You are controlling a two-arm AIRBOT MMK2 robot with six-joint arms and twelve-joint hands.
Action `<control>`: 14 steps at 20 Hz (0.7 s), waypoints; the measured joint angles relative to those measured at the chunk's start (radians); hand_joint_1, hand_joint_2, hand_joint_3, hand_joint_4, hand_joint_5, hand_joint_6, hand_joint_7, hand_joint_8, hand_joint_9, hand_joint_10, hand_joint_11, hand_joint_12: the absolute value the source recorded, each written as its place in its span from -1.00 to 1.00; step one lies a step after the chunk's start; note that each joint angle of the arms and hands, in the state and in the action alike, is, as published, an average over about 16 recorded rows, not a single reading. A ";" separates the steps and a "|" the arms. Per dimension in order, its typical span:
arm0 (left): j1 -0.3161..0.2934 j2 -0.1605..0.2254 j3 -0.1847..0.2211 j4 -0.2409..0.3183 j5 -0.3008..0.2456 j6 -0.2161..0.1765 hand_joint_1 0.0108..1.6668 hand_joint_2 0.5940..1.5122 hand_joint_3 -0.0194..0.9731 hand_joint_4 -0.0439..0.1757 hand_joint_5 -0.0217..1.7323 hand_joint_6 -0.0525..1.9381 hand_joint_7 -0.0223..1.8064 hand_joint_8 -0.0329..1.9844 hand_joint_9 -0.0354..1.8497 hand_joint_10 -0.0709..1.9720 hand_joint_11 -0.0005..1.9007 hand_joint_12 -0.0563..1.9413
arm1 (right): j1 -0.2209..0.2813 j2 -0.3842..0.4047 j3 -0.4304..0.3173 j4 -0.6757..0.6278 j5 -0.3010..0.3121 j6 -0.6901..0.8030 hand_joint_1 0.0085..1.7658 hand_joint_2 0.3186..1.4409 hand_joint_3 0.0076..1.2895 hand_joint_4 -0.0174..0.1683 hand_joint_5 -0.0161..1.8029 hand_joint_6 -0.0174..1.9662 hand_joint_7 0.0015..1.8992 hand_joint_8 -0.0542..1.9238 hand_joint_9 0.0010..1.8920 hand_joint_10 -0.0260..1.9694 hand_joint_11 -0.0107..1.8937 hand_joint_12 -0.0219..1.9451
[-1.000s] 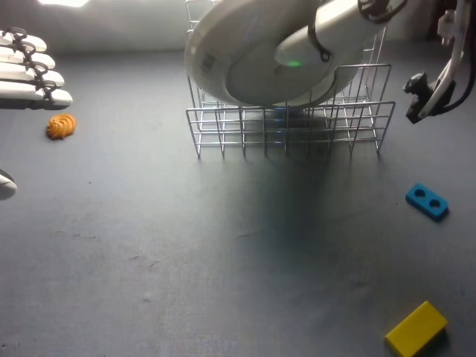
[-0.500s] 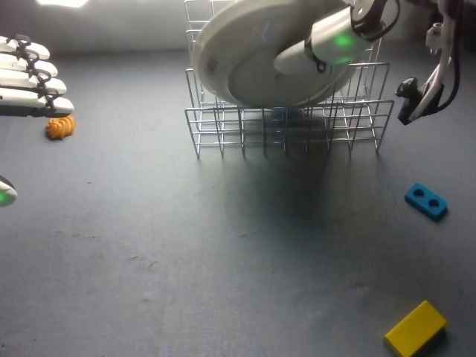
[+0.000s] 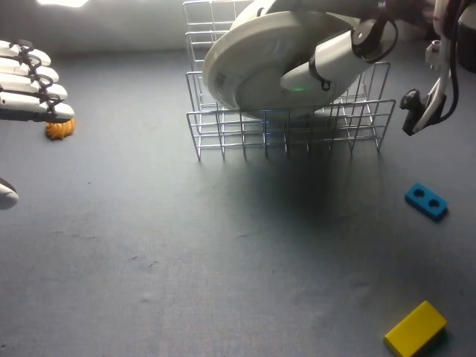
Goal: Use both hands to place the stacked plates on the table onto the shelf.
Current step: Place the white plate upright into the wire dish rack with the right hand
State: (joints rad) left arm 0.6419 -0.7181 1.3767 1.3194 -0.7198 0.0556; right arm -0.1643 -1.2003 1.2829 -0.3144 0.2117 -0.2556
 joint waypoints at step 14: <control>0.011 0.000 -0.005 0.000 -0.003 0.000 -1.00 0.08 -0.92 -0.56 -0.67 -0.93 -0.72 -0.96 -0.75 -0.93 -0.98 -0.59 | -0.028 -0.003 0.001 -0.002 0.042 -0.055 0.27 0.35 -0.99 -0.91 -0.15 -0.38 -0.13 -0.52 -0.35 -0.21 -0.67 0.66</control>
State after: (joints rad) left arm 0.6526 -0.7181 1.3716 1.3191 -0.7232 0.0554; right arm -0.1919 -1.2029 1.2835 -0.3160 0.2533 -0.3109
